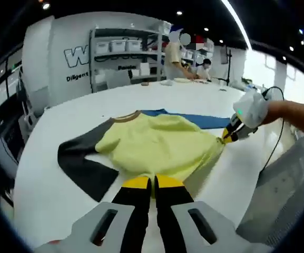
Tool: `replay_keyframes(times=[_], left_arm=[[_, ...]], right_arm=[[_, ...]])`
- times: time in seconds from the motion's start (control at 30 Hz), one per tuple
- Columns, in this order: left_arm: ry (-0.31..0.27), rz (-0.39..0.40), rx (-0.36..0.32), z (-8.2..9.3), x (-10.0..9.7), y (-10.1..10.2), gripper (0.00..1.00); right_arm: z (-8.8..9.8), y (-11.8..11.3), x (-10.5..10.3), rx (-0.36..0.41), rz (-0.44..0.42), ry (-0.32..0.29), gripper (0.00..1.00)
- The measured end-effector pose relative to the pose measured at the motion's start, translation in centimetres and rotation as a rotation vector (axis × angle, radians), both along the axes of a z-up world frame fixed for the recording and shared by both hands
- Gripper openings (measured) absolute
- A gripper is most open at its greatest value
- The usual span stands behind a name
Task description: Fold the garment on the visible template until the final outline fits inside the template.
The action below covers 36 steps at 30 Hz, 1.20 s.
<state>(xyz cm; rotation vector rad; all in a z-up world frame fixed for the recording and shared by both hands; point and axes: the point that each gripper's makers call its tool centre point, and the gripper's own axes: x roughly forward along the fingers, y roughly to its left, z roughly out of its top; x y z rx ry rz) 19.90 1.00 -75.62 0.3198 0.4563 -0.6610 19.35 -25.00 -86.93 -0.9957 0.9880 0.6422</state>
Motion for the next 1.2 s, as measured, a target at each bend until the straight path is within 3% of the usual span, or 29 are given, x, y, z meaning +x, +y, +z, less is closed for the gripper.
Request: replay_keyframes(times=[0.1,0.33,0.47,0.57,0.63,0.73,0.9,1.03,1.13,1.2], left_arm=[[-0.040,-0.031,0.030,0.8,0.6,-1.6,0.00],[-0.038,-0.062,0.022,0.8,4.3,-4.8,0.00],[-0.041,-0.130,0.092,-1.1,6.6,-7.7,0.00],[-0.054,-0.162,0.105,-2.3,8.0,-9.4,0.00],[-0.056,-0.206,0.155,-4.1,8.9,-10.4,0.00],[-0.002,-0.197,0.163,-6.0,9.9,-10.8,0.00],[0.034,-0.189,0.171,-6.9,10.9,-10.9,0.00],[0.104,-0.175,0.184,-8.5,11.4,-10.6,0.00],[0.192,-0.168,0.213,-10.2,10.8,-10.1,0.03],[0.180,-0.164,0.185,-10.0,11.2,-10.3,0.03]], right_arm=[[0.0,0.0,0.0,-0.003,0.001,0.000,0.00],[0.0,0.0,0.0,-0.007,0.003,0.000,0.00],[0.0,0.0,0.0,-0.005,0.002,0.000,0.00],[0.0,0.0,0.0,0.004,-0.002,0.001,0.00],[-0.1,-0.1,0.1,0.007,-0.004,0.000,0.00],[-0.1,-0.1,0.0,0.015,-0.007,-0.001,0.00],[-0.1,-0.1,0.0,0.017,-0.008,0.002,0.00],[-0.1,0.0,0.0,0.009,-0.007,0.004,0.00],[-0.1,0.0,0.1,0.012,-0.009,0.003,0.00],[-0.1,0.0,0.0,0.017,-0.012,0.002,0.00]])
